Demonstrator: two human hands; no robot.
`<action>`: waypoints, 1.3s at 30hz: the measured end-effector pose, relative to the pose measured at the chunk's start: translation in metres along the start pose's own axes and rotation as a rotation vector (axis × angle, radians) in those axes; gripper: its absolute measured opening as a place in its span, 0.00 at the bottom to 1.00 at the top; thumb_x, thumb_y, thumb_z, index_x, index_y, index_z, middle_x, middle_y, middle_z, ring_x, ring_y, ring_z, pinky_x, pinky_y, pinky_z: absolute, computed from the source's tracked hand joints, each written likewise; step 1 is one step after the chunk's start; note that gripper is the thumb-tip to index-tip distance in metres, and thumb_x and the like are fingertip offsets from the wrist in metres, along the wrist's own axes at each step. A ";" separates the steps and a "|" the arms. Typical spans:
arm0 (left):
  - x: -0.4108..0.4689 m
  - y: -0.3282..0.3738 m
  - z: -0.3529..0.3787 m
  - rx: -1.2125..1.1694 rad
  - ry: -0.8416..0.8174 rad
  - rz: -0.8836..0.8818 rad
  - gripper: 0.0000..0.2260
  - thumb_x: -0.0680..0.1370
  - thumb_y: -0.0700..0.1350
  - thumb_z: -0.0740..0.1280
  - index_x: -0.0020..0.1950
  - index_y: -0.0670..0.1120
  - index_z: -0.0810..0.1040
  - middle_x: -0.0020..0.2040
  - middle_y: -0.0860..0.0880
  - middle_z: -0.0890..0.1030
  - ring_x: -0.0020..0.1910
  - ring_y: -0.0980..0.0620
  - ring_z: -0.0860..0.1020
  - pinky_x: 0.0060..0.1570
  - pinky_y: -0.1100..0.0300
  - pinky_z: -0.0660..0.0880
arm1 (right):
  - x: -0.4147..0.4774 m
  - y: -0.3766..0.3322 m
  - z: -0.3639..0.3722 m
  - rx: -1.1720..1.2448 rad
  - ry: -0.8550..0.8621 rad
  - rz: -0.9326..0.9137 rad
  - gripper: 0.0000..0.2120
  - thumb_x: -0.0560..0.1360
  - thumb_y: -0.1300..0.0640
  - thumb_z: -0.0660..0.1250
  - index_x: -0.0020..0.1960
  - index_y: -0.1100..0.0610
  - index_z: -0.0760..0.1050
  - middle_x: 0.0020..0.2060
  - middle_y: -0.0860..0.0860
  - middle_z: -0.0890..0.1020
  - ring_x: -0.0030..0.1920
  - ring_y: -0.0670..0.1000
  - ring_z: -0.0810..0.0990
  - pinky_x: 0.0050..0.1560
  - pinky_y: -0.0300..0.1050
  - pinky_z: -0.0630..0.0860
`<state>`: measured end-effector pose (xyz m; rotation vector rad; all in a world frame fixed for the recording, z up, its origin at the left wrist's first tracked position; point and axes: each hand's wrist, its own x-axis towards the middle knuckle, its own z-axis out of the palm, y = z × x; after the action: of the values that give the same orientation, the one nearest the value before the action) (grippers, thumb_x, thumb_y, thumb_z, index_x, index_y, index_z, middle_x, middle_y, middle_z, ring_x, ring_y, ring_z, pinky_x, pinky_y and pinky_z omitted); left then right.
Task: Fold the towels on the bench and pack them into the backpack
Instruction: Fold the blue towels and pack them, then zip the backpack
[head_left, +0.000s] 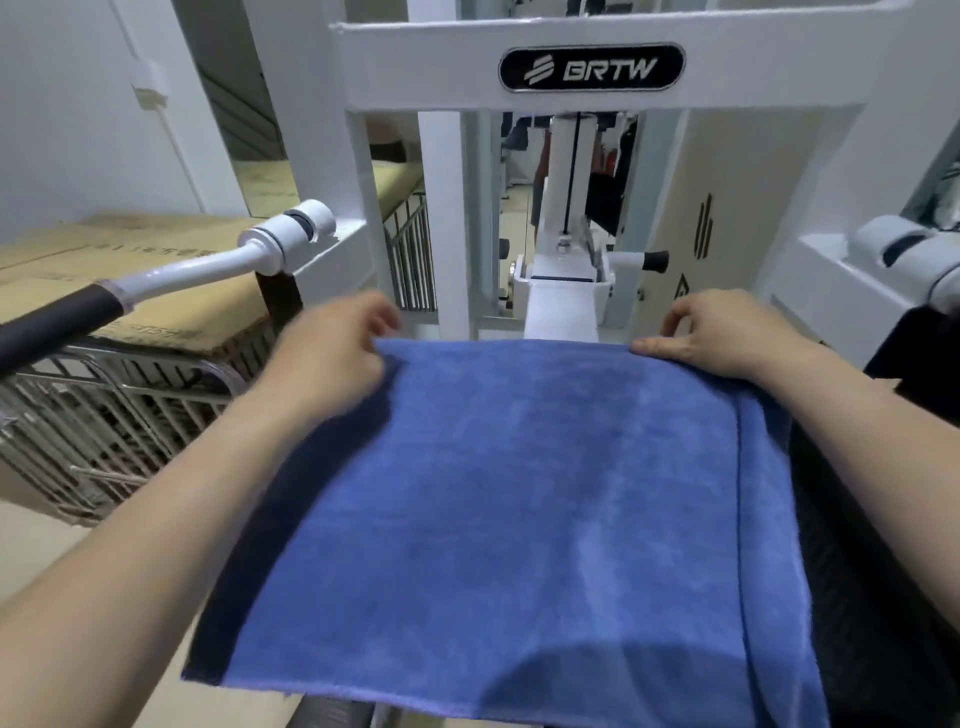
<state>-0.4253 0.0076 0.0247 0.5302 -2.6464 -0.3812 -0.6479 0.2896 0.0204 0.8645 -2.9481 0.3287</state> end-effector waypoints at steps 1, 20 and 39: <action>-0.013 0.022 0.008 -0.012 -0.145 0.168 0.09 0.74 0.46 0.65 0.52 0.57 0.76 0.55 0.52 0.81 0.56 0.48 0.77 0.56 0.51 0.74 | 0.001 0.001 0.002 -0.024 0.008 0.002 0.25 0.70 0.30 0.63 0.42 0.52 0.79 0.39 0.51 0.80 0.44 0.56 0.77 0.44 0.48 0.75; -0.170 0.225 0.067 -0.002 -0.301 0.502 0.31 0.65 0.77 0.55 0.48 0.51 0.68 0.47 0.52 0.67 0.47 0.48 0.66 0.48 0.50 0.65 | -0.072 0.071 -0.012 0.899 0.016 0.442 0.08 0.72 0.63 0.72 0.38 0.60 0.75 0.28 0.52 0.71 0.28 0.48 0.67 0.24 0.36 0.64; -0.194 0.271 0.117 -0.109 0.278 0.398 0.10 0.74 0.50 0.61 0.34 0.48 0.70 0.31 0.50 0.71 0.29 0.49 0.70 0.27 0.57 0.63 | -0.058 0.107 0.032 0.977 0.343 0.476 0.12 0.74 0.55 0.64 0.33 0.57 0.71 0.31 0.55 0.70 0.32 0.51 0.68 0.34 0.44 0.65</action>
<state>-0.3968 0.3514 -0.0520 0.0123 -2.3693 -0.3005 -0.6560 0.4015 -0.0371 0.0479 -2.5163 1.8010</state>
